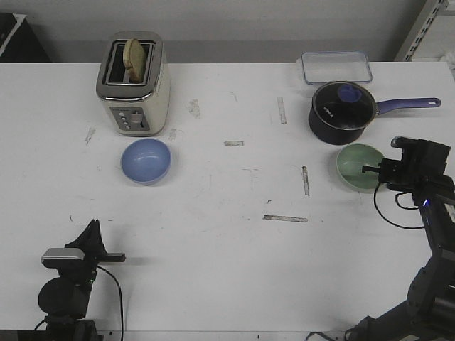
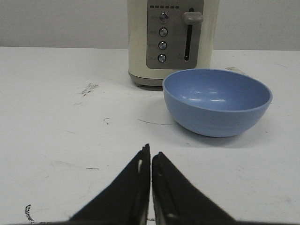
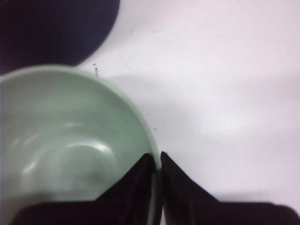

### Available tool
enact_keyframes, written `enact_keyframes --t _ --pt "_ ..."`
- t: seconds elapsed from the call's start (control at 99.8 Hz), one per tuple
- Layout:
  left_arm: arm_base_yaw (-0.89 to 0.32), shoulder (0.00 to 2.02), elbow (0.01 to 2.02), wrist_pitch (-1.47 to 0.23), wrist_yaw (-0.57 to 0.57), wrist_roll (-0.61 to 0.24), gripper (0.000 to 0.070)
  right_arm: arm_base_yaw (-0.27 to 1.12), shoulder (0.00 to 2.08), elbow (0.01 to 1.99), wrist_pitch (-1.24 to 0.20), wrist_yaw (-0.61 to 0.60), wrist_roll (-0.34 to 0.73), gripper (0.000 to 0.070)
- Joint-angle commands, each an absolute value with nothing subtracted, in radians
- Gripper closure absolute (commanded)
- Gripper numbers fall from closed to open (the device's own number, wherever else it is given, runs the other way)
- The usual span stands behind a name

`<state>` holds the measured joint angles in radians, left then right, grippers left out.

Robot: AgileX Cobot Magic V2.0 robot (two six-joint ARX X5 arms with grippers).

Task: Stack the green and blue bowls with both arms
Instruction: 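Lift the green bowl with the right gripper and carry it toward the table center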

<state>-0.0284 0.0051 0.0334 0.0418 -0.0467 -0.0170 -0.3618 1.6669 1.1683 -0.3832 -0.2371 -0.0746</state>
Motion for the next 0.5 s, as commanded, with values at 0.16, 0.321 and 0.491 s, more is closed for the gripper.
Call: enact_keyframes --t 0.16,0.321,0.491 --pt "-0.028 0.003 0.014 0.054 -0.045 -0.020 0.0699 -0.362 1.601 1.190 -0.393 -0.243 -0.075 0.0700" --pt "-0.028 0.003 0.014 0.053 -0.045 -0.020 0.0699 -0.317 1.467 1.193 -0.433 -0.275 -0.075 0.0700" --pt "-0.028 0.003 0.014 0.053 -0.045 -0.020 0.0699 -0.207 1.303 1.193 -0.556 -0.352 -0.068 0.0700"
